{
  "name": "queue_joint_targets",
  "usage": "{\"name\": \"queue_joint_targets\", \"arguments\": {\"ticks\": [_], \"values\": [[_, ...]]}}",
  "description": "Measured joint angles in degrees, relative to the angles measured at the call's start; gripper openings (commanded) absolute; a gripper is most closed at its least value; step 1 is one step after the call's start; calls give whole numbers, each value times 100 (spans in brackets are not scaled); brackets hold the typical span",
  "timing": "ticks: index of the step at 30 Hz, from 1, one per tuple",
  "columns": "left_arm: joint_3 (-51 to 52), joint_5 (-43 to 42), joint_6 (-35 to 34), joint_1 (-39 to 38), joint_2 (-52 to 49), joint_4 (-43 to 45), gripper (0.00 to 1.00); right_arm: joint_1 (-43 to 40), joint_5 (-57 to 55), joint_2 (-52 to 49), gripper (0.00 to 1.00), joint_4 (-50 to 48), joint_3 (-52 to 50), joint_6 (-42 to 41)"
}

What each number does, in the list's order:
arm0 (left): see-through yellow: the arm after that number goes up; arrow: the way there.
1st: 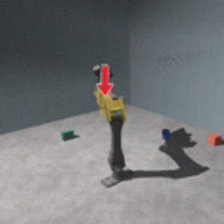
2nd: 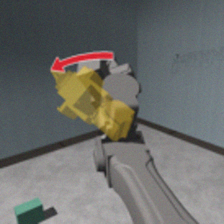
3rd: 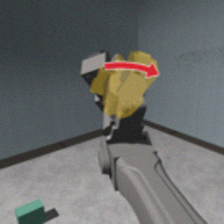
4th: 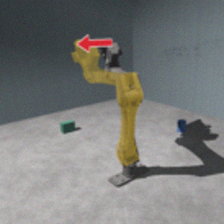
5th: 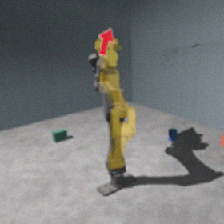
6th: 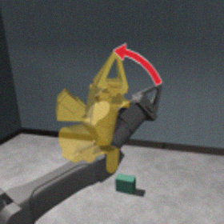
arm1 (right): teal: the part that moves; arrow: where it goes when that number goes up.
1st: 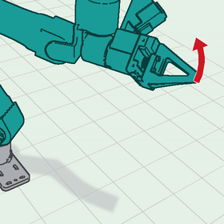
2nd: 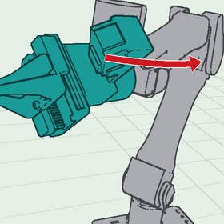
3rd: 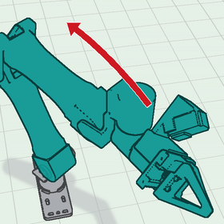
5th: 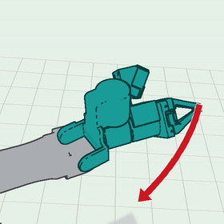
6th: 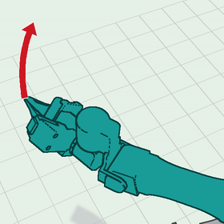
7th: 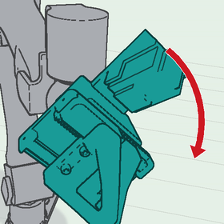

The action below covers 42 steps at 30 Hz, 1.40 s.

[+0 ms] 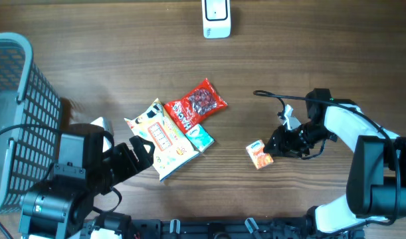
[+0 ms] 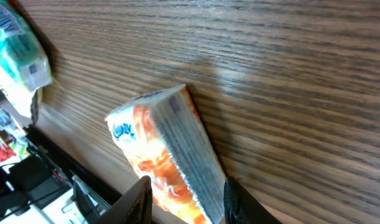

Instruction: Scan the item barcode

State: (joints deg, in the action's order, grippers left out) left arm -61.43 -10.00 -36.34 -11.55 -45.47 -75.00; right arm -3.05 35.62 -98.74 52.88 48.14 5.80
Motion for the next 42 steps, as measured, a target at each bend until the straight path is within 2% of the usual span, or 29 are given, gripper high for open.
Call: {"name": "queue_joint_targets", "arguments": {"ticks": [10, 20, 22, 25, 32, 35, 39, 42], "values": [[0, 0, 0, 0, 0, 2, 100, -2, 297, 0, 38, -96, -131, 151], [0, 0, 0, 0, 0, 2, 100, 116, 293, 0, 36, -584, -463, -627], [0, 0, 0, 0, 0, 0, 100, 175, 293, 0, 29, -588, -468, -710], [0, 0, 0, 0, 0, 2, 100, 227, 295, 0, 5, -673, -468, -848], [0, 0, 0, 0, 0, 0, 100, 315, 402, 0, 4, -839, -468, -1145], [0, 0, 0, 0, 0, 0, 100, 315, 793, 0, 4, -909, -452, -1121], [0, 0, 0, 0, -2, 4, 100, 319, 2319, 0, 4, -1932, -372, -1235], [0, 0, 0, 0, 0, 9, 100, 330, 3359, -7, 4, -3770, -328, -1912]]}}
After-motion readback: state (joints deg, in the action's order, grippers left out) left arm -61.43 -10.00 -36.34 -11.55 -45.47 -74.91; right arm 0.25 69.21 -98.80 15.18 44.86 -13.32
